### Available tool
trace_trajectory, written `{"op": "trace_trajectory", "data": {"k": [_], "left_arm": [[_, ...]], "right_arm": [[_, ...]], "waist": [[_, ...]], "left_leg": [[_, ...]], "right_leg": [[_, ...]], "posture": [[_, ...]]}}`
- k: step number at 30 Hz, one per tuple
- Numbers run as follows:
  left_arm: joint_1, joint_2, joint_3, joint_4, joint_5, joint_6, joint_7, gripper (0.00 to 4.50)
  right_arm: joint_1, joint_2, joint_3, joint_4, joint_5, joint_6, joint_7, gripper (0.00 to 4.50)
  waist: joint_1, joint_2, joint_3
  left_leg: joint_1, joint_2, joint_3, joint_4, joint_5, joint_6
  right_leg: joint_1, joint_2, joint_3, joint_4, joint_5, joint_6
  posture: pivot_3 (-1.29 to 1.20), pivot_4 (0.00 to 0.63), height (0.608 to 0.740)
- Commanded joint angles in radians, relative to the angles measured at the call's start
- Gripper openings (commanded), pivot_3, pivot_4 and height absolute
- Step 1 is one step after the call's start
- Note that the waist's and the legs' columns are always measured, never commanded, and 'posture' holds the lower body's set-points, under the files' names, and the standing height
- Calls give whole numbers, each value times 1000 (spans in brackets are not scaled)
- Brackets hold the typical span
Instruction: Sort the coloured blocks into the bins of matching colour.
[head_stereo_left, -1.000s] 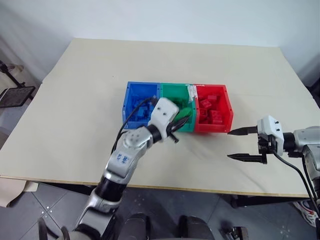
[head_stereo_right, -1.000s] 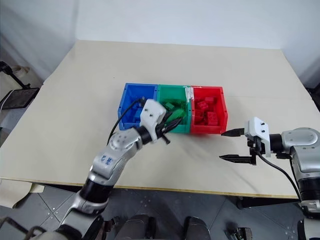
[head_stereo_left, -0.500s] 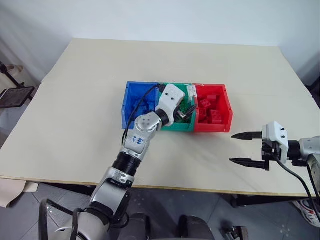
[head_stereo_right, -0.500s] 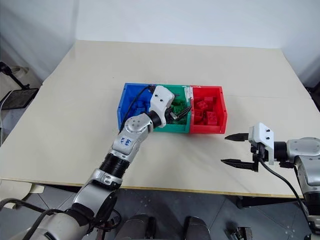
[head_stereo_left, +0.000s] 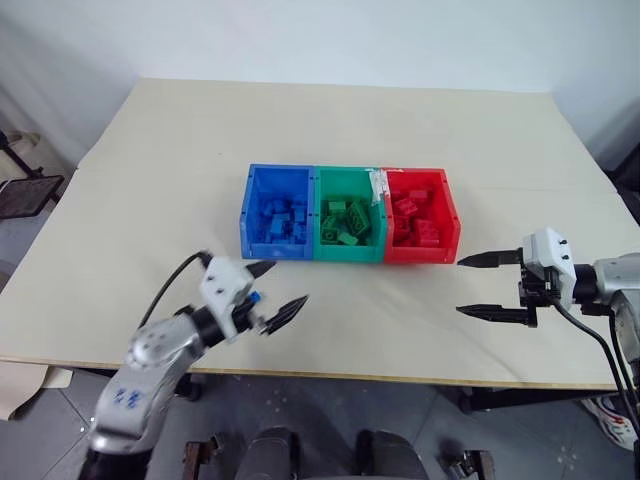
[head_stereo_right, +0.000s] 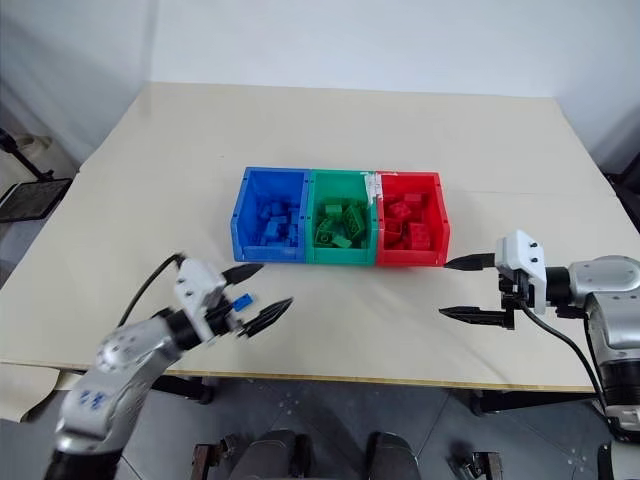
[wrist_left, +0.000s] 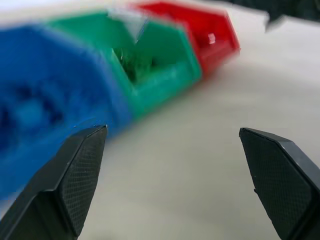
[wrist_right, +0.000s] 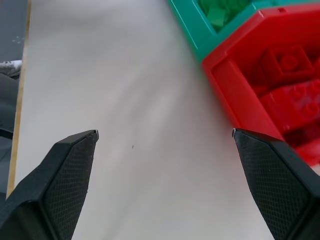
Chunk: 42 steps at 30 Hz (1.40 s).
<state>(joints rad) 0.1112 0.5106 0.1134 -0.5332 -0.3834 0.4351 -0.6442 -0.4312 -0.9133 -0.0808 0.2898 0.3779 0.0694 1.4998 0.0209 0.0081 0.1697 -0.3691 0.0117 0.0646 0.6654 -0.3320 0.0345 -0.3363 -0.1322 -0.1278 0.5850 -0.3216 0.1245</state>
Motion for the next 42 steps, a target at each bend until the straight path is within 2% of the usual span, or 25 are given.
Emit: {"op": "trace_trajectory", "data": {"k": [1,3,5,10,12,20,25,38,42], "left_arm": [[101,42,126,-27,-49,-47,-58,4488],[178,72,237,31,-61,-77,-94,4488],[221,91,293,53,-72,-90,-118,4488],[218,106,311,98,-65,-113,-132,4488],[191,110,294,120,-56,-118,-134,4488],[-49,104,100,303,28,-168,-155,4488],[-119,118,13,421,98,-196,-172,4488],[-168,101,-12,453,101,-200,-166,477],[-244,60,-38,366,82,-168,-125,442]], "right_arm": [[-42,4,6,31,3,-25,41,4500],[-66,13,15,52,6,-36,59,4500],[-78,20,19,59,18,-44,79,4500],[-80,27,16,52,47,-39,98,4500],[-81,25,21,53,43,-40,93,4500],[-62,18,25,34,31,-35,65,4500],[-30,1,7,6,33,-23,48,4500],[-12,-2,-5,-17,30,-7,17,4500],[-7,0,-6,-20,29,-8,8,4500]], "waist": [[1,0,0],[1,0,0],[0,0,0],[2,1,0],[0,1,0],[0,1,-1],[-3,1,-1],[1,2,-1],[4,2,-1]], "left_leg": [[0,0,0,0,0,0],[-1,1,0,1,0,0],[0,1,0,0,0,-1],[0,1,0,0,-1,-1],[0,1,0,0,-1,-1],[0,1,1,0,-1,-1],[1,1,3,0,-1,-1],[1,1,3,0,-1,-1],[1,0,2,0,-1,-1]], "right_leg": [[0,0,0,0,0,0],[0,0,-1,-1,0,-1],[0,0,0,-1,-1,-1],[0,-2,-1,0,-1,-1],[-1,-2,-1,0,-1,-1],[-3,0,-1,4,-1,-1],[-4,2,-5,6,-1,-1],[-3,0,-4,6,-1,-1],[-3,0,-3,6,0,-1]], "posture": [[0,150,740],[0,150,740],[0,150,740],[0,150,740],[0,150,740],[0,150,740],[0,150,740],[0,150,740],[0,150,740]]}}
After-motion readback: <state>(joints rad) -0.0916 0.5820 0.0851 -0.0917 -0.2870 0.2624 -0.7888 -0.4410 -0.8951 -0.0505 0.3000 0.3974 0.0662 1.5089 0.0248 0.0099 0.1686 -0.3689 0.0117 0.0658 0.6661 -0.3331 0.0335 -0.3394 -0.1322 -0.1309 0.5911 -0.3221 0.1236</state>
